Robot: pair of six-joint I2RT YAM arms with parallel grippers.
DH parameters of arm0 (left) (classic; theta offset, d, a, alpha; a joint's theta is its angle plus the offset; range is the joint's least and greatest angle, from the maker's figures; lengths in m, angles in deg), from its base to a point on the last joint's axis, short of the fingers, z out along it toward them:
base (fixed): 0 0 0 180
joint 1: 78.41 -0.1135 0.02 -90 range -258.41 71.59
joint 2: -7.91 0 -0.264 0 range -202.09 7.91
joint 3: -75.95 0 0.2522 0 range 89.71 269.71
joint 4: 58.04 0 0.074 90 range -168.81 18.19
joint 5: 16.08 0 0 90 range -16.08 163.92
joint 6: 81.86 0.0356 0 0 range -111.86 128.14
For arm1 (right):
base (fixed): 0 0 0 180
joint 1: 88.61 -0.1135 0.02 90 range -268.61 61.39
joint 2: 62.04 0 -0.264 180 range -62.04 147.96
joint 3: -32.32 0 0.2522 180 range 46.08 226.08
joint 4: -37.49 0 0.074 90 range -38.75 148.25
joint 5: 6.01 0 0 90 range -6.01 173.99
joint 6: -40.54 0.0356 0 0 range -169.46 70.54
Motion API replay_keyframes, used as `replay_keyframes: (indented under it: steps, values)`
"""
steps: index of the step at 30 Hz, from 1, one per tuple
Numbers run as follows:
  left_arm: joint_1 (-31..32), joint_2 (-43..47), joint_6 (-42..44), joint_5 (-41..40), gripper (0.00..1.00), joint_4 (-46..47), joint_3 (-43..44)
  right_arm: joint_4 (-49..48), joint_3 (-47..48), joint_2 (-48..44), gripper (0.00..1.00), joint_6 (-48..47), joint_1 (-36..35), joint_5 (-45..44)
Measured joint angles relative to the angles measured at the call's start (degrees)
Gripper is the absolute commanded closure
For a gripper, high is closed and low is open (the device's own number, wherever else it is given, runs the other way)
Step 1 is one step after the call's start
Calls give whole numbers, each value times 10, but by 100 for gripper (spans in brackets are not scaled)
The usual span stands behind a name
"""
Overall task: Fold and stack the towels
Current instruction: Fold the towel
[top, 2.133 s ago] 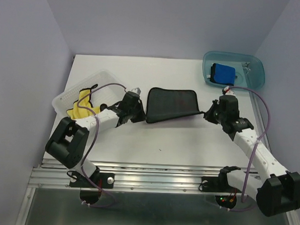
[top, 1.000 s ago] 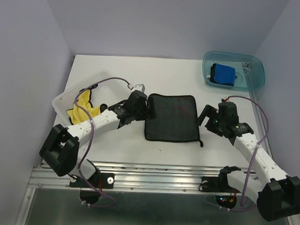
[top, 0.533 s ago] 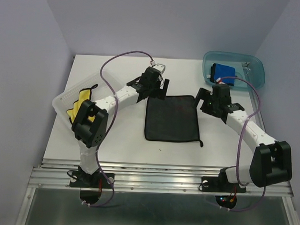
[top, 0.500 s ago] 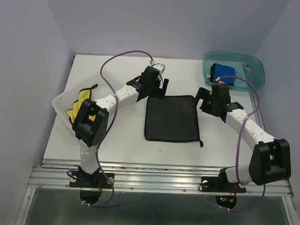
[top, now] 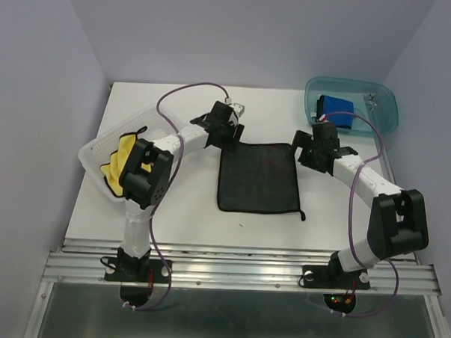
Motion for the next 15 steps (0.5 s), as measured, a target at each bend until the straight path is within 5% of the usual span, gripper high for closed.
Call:
replay_keyframes:
  steps: [9, 15]
  values:
    - [-15, -9, 1, 26, 44, -3, 5, -1, 12, 9, 0, 0, 0, -3]
    - [-18, -30, 2, 31, 72, -3, 20, 0, 12, 9, 0, 0, 0, -3]
